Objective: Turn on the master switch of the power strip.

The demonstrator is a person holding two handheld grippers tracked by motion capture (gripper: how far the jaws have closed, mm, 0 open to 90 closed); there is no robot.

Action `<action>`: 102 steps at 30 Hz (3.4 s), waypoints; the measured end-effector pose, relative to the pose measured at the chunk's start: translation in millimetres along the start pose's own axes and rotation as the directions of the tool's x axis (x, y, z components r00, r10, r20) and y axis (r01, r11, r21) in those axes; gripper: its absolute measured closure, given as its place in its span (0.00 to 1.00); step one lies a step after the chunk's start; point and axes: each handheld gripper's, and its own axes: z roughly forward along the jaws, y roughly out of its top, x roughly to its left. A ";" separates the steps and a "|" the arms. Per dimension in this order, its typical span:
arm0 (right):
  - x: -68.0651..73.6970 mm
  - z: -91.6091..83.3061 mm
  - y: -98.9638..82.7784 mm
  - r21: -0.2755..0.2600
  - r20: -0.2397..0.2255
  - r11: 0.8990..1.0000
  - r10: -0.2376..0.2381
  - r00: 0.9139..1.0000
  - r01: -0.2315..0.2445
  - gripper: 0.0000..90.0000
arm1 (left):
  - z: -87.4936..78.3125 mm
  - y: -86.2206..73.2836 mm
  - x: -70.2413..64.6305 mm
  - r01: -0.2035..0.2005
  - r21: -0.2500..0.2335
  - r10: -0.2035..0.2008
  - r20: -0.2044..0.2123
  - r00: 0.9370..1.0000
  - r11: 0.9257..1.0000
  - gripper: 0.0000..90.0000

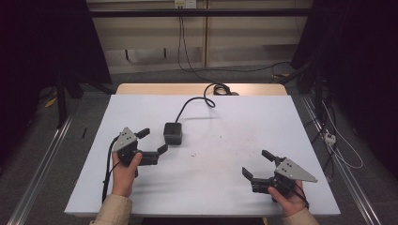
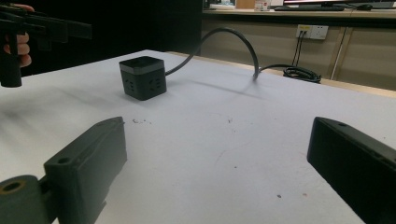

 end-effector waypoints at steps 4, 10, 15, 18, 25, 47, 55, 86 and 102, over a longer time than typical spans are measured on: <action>0.0 -0.1 0.0 0.000 0.000 1.000 0.000 1.000 0.000 0.05 | 2.9 1.4 -0.3 -0.008 0.010 0.008 -0.004 1.000 1.000 0.04; -0.2 -0.2 -0.1 -0.001 0.002 1.000 0.003 1.000 -0.003 0.05 | 7.0 3.2 -1.1 -0.008 0.020 0.008 -0.007 1.000 1.000 0.04; -0.2 -0.2 0.0 -0.003 0.002 1.000 -0.001 1.000 0.001 0.05 | 11.0 4.3 -1.3 -0.008 0.026 0.008 -0.002 1.000 1.000 0.04; -0.2 -0.2 0.0 -0.003 0.002 1.000 -0.002 1.000 0.002 0.05 | 13.9 4.7 -1.3 -0.008 0.033 0.008 -0.001 1.000 0.999 0.04; -0.5 -0.2 -0.1 -0.002 0.002 1.000 -0.001 1.000 0.001 0.05 | 20.1 5.2 -2.5 -0.011 0.041 0.011 0.007 1.000 0.999 0.04; -0.8 -0.2 -0.4 -0.002 -0.001 1.000 0.002 1.000 -0.002 0.05 | 36.4 9.1 -4.2 -0.016 0.063 0.016 0.003 1.000 0.998 0.05; -0.7 -0.1 -0.4 -0.002 0.000 1.000 0.001 1.000 -0.001 0.05 | 41.9 11.4 -5.3 -0.024 0.080 0.024 0.010 1.000 0.996 0.07; -0.4 -0.2 -0.2 -0.003 -0.007 1.000 -0.002 1.000 0.001 0.05 | 47.7 17.8 4.6 0.003 0.097 0.001 -0.043 0.999 0.995 0.41; -0.5 -0.5 -0.2 -0.003 -0.008 1.000 -0.004 1.000 0.004 0.05 | 52.2 21.9 6.5 0.008 0.117 -0.003 -0.038 0.999 0.993 0.58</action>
